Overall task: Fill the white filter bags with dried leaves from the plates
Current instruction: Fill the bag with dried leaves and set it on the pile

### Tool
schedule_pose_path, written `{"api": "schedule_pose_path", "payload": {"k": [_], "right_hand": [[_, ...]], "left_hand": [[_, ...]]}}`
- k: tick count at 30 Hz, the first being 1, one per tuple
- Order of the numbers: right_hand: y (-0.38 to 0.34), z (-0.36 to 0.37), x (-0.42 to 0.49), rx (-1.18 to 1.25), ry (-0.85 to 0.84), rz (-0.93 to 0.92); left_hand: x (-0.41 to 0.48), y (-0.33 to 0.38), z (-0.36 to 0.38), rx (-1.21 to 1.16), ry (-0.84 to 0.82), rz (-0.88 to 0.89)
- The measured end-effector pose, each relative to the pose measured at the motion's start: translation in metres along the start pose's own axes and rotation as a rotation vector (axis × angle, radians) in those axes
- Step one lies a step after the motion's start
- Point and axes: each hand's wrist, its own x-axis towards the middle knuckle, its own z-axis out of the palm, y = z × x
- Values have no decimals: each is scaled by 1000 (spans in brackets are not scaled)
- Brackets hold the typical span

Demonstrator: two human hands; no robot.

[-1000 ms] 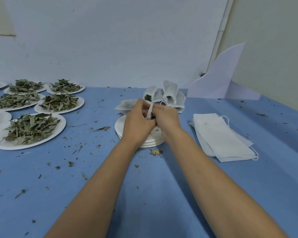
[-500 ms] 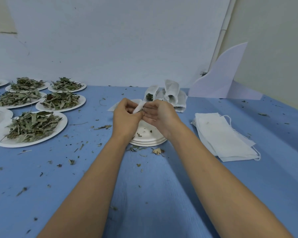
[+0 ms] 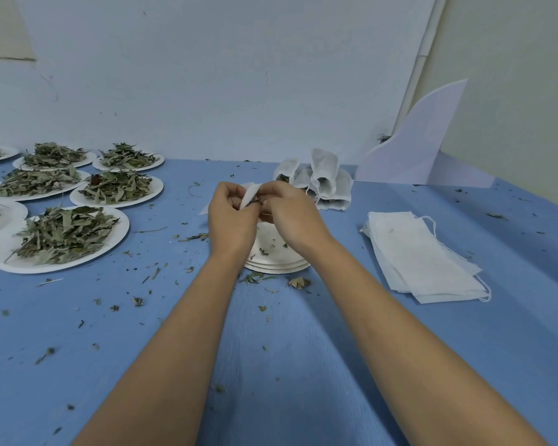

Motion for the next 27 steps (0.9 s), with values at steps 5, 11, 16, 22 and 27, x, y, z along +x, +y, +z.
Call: {"api": "schedule_pose_path", "payload": {"k": [5, 11, 16, 22, 27], "right_hand": [[-3, -10, -1, -91, -85, -51], [3, -33, 5, -176, 181, 9], [18, -43, 10, -700, 20, 173], [19, -37, 10, -829, -74, 147], [15, -32, 6, -803, -180, 66]], "left_hand": [[2, -2, -4, 32, 30, -19], [4, -1, -6, 50, 87, -48], [3, 2, -4, 68, 97, -36], [4, 2, -7, 45, 142, -35], [5, 2, -8, 52, 218, -33]]}}
